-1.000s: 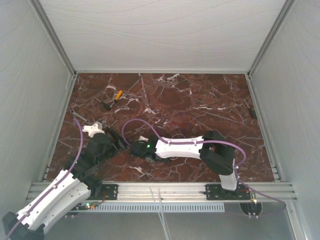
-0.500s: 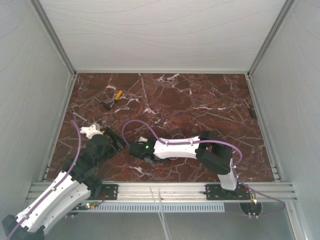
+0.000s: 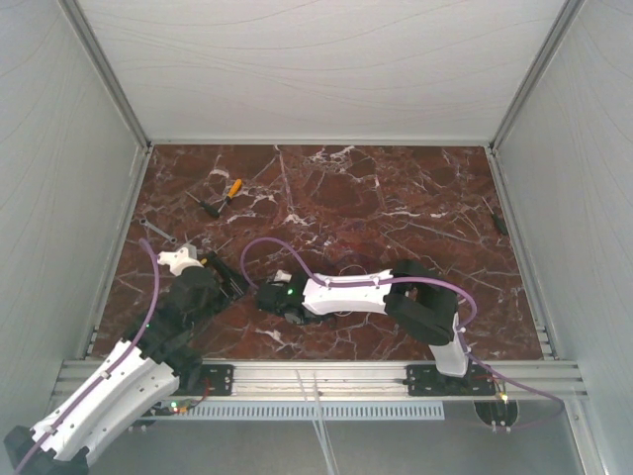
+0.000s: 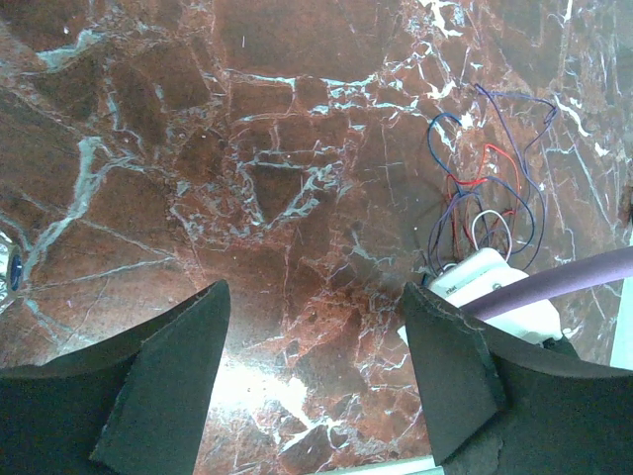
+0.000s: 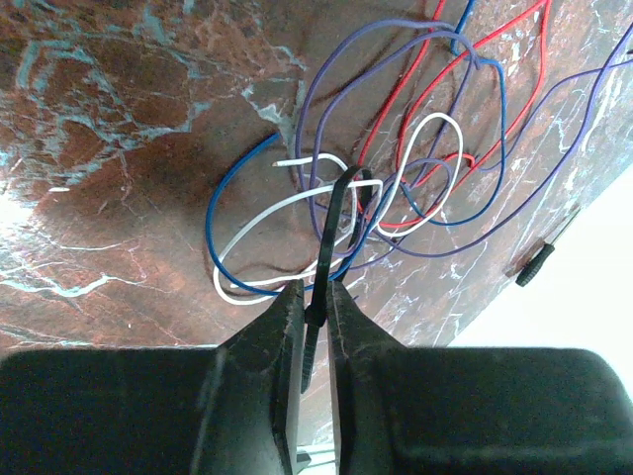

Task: Zip-tie the wires
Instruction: Tie the cable at the center of the board.

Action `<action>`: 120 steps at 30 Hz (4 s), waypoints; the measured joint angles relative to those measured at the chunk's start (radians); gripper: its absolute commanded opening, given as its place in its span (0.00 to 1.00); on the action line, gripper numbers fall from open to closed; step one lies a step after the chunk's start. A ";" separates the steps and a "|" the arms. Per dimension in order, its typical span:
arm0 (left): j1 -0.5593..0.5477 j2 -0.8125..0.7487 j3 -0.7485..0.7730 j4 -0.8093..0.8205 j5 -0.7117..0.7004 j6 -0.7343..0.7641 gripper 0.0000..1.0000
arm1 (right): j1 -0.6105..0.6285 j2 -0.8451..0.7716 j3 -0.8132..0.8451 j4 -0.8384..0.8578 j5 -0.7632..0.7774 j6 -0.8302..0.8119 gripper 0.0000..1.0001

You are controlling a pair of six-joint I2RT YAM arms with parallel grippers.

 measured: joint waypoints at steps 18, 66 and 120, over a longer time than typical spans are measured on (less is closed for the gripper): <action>0.000 -0.014 0.000 0.018 0.009 0.015 0.70 | -0.125 -0.076 -0.018 0.045 -0.112 0.056 0.00; -0.534 1.023 0.311 0.881 0.068 -0.095 0.51 | -0.771 -0.597 -0.441 0.305 -0.789 0.311 0.00; -0.564 1.289 0.488 0.948 0.106 -0.093 0.15 | -0.809 -0.724 -0.519 0.254 -0.795 0.599 0.00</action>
